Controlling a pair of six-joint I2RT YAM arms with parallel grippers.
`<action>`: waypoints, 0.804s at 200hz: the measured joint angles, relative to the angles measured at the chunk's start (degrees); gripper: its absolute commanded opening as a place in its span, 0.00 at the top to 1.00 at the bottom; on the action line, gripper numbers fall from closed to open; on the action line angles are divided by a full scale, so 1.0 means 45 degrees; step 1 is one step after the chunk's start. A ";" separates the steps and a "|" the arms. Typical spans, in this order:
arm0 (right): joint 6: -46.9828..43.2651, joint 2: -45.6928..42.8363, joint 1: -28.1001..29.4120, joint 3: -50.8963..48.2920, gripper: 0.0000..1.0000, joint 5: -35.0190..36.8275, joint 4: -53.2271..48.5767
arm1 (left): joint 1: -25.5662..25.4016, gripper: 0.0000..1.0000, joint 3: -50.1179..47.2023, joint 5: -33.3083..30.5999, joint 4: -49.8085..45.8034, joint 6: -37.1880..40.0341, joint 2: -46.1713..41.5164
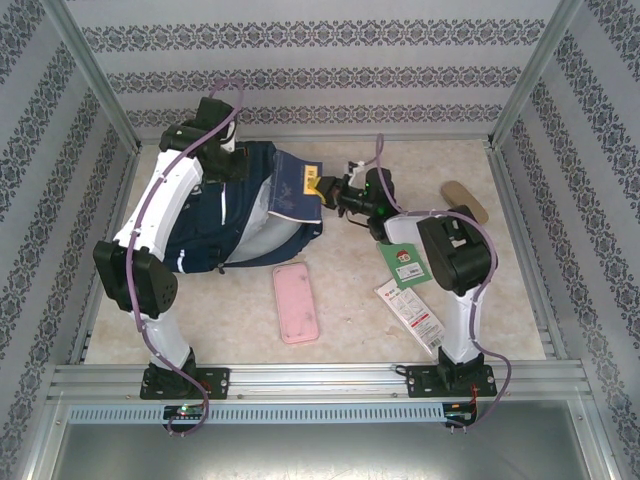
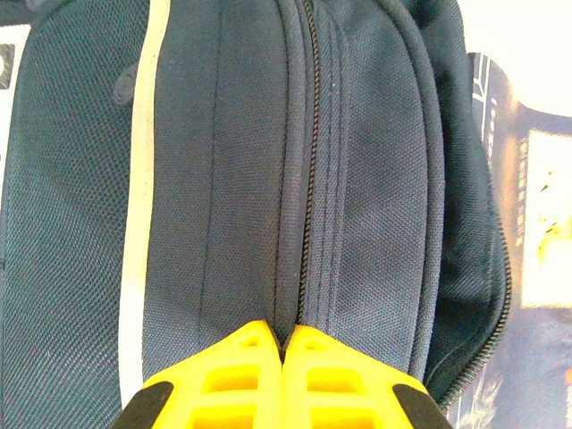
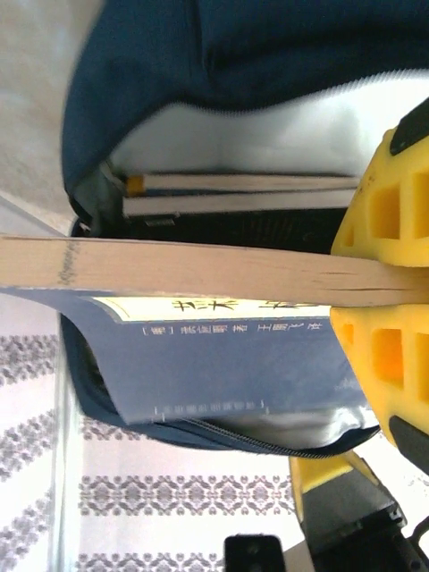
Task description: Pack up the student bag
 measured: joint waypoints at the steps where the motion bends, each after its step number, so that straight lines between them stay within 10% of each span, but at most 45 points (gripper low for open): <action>1: 0.0000 -0.0039 -0.0053 -0.0039 1.00 -0.0005 0.0000 | 0.0005 1.00 -0.0029 0.0039 0.0015 -0.0015 0.0000; 51: -0.0175 -0.0593 -0.0884 -0.1141 1.00 0.0345 -0.0141 | 0.0194 1.00 -0.0126 0.0636 0.0131 -0.0262 -0.0044; 161: -0.0039 0.2263 0.2647 0.3002 1.00 0.2001 -0.0748 | 0.0767 1.00 -0.0121 0.2973 0.0563 -0.1151 -0.0165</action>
